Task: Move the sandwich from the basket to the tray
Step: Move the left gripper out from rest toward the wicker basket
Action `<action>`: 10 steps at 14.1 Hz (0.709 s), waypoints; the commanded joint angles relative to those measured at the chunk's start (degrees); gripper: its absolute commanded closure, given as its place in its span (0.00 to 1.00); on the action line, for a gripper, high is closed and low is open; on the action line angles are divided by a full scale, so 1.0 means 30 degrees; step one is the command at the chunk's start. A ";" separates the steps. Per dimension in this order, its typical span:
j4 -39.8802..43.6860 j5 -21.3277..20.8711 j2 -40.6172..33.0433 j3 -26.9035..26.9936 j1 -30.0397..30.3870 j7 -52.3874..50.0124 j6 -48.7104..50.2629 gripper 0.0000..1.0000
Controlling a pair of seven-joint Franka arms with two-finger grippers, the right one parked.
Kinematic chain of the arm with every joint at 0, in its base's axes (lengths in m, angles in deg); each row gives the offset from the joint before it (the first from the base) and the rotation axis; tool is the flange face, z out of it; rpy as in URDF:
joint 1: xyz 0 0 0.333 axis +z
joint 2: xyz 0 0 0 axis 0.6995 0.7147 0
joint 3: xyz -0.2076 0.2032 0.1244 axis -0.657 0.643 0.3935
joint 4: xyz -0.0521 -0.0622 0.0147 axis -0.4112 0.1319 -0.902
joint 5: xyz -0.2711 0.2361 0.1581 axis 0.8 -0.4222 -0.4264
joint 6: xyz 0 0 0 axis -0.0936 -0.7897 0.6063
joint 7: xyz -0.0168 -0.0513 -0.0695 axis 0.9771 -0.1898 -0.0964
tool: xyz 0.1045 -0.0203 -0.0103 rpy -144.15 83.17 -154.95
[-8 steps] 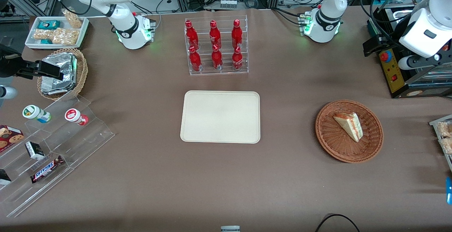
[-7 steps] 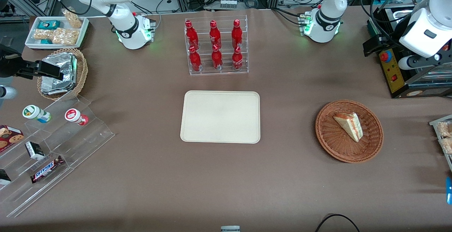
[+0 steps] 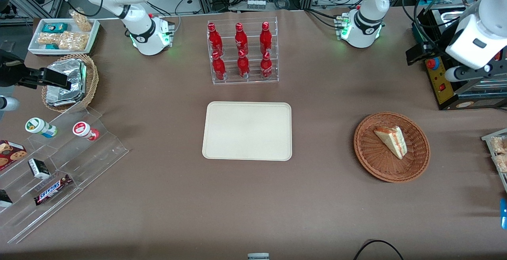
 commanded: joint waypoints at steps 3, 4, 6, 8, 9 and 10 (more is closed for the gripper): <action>-0.0875 -0.0158 0.0822 -0.0026 0.0816 -0.0321 0.0347 0.00; -0.1519 -0.0159 0.0852 0.0003 0.0874 -0.0408 0.0028 0.00; -0.4350 0.0074 0.0474 0.0150 0.1982 -0.0351 -0.2450 0.00; -0.8216 0.0105 -0.0317 0.0179 0.2134 -0.0350 -0.6401 0.00; -0.9713 0.0105 -0.0494 0.0295 0.2164 -0.0350 -0.8248 0.00; -1.0511 0.0134 -0.0409 0.0528 0.2338 -0.0379 -0.9571 0.00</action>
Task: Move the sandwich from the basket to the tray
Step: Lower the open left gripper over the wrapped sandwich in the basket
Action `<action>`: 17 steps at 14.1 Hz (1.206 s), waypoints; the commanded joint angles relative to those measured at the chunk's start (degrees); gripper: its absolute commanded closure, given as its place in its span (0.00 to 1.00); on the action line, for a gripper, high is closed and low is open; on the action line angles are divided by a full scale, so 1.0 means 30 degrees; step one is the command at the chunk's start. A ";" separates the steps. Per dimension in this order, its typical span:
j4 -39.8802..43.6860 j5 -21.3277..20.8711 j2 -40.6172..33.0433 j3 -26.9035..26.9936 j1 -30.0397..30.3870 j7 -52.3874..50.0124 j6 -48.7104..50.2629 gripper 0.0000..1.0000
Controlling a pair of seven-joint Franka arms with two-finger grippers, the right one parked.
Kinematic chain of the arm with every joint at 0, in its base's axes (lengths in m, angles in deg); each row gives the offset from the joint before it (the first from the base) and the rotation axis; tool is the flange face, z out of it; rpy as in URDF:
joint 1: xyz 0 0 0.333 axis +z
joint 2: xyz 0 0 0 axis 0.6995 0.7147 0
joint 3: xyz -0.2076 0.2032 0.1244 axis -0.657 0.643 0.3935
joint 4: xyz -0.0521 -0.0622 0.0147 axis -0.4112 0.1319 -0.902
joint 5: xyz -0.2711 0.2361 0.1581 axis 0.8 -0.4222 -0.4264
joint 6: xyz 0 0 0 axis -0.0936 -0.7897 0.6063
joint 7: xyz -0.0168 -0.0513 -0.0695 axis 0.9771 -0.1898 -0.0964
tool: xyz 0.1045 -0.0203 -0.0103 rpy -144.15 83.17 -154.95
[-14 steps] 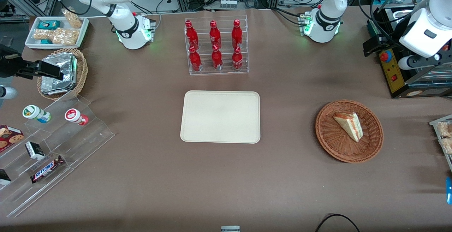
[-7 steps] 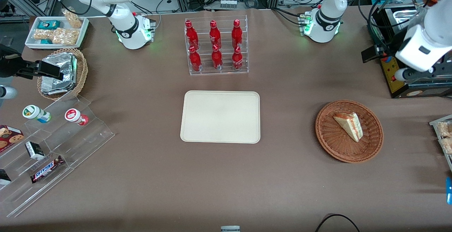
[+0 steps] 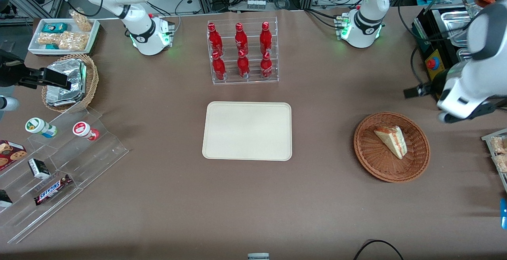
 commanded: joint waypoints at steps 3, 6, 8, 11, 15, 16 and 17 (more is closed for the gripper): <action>-0.4838 0.0170 -0.0883 0.0245 0.0584 -0.0832 -0.6010 0.00; -0.4871 0.0170 0.0607 0.0304 0.0671 -0.2151 -0.8064 0.00; -0.4929 0.0170 0.1341 0.0275 0.1082 -0.3350 -0.9497 0.00; -0.4609 0.0200 0.2424 0.0246 0.1082 -0.4989 -1.0762 0.00; -0.4754 0.0170 0.3161 0.0128 0.0877 -0.5932 -1.2084 0.00; -0.4667 0.0199 0.3219 0.0128 0.0877 -0.6020 -1.2142 0.00; -0.4666 0.0170 0.3364 0.0128 0.0790 -0.6021 -1.2259 0.00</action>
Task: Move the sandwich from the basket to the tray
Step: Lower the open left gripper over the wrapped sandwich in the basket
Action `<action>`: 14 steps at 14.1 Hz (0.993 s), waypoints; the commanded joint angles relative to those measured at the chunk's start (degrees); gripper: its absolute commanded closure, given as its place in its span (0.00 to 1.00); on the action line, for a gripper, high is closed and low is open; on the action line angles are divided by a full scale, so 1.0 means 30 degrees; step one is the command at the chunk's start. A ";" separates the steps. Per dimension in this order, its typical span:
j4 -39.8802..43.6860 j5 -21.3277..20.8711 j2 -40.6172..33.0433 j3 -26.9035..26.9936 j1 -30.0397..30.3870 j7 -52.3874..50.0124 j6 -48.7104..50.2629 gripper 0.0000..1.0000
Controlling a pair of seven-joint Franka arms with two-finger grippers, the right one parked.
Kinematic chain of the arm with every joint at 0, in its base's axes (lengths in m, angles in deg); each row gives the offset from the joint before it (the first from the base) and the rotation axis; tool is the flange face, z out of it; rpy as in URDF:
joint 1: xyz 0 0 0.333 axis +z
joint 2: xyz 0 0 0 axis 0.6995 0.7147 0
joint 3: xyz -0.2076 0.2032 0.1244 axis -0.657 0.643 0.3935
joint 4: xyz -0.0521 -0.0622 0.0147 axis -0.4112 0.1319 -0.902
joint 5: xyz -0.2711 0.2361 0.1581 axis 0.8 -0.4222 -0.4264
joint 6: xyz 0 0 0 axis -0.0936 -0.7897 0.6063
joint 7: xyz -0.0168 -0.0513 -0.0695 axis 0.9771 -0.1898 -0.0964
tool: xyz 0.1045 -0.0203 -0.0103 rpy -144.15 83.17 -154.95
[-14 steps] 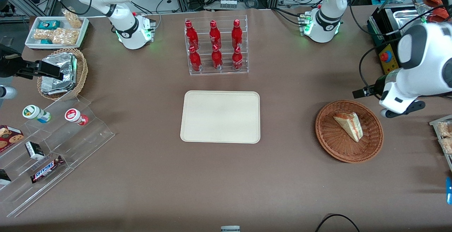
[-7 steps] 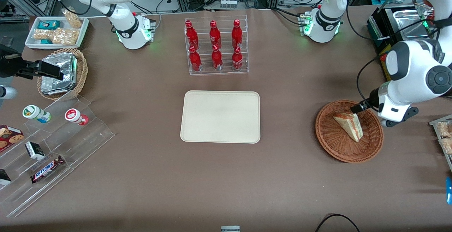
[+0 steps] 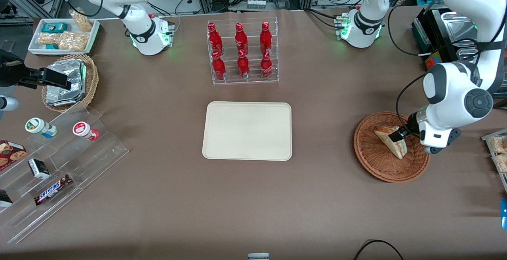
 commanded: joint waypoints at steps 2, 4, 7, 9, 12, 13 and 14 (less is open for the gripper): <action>0.0034 0.0059 0.0679 -0.0046 -0.0164 -0.0374 -0.0627 0.00; -0.0316 0.0001 0.1294 -0.0046 -0.0164 -0.0286 -0.1679 0.00; -0.0815 -0.0116 0.1532 -0.0017 -0.0193 -0.0198 -0.2446 0.00; -0.0845 -0.0146 0.1561 -0.0017 -0.0193 -0.0197 -0.2446 0.17; -0.1226 -0.0234 0.1561 -0.0017 -0.0164 -0.0139 -0.2825 0.53; -0.1226 -0.0234 0.1532 -0.0017 -0.0164 -0.0110 -0.2827 0.64; -0.1226 -0.0234 0.1474 -0.0017 -0.0164 -0.0081 -0.2769 0.74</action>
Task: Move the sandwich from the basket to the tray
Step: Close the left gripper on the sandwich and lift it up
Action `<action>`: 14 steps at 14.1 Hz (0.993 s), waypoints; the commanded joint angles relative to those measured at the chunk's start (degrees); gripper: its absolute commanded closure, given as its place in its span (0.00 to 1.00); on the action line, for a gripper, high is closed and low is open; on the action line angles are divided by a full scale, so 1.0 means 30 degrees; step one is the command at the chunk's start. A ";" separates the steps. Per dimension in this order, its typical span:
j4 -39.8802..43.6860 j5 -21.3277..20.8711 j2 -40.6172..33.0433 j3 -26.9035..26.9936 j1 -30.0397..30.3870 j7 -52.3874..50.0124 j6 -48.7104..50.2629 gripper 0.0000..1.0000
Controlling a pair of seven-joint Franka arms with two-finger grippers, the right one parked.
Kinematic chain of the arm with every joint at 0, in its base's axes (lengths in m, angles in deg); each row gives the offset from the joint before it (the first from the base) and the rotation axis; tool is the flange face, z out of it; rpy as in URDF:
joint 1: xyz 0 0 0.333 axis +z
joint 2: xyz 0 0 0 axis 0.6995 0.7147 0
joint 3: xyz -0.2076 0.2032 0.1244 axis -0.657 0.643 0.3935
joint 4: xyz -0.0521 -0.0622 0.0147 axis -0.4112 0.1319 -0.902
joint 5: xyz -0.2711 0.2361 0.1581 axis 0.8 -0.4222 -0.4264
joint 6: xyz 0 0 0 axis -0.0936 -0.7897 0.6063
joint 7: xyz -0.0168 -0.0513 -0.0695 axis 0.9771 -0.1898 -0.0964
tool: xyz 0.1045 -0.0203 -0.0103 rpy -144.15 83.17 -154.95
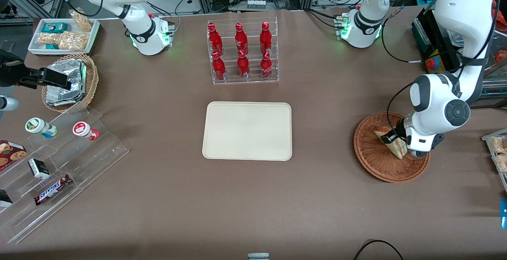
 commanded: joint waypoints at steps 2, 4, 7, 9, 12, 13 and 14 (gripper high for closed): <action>-0.0236 -0.0174 -0.0432 0.0024 -0.0099 -0.0019 -0.0161 0.78; 0.0144 -0.0174 -0.0811 -0.0005 -0.0128 -0.0048 0.0451 0.80; 0.1108 -0.0174 -0.1867 -0.0677 -0.1527 0.0888 0.3314 0.81; 0.1667 -0.0145 -0.2859 -0.0708 -0.2789 0.0861 0.5688 0.82; 0.3010 -0.0145 -0.3481 -0.0737 -0.5654 0.0918 0.7948 0.82; 0.3858 -0.0116 -0.3132 -0.0766 -0.6739 0.0803 0.8245 0.82; 0.4679 0.0116 -0.2287 -0.0738 -0.7765 0.0570 0.8277 0.82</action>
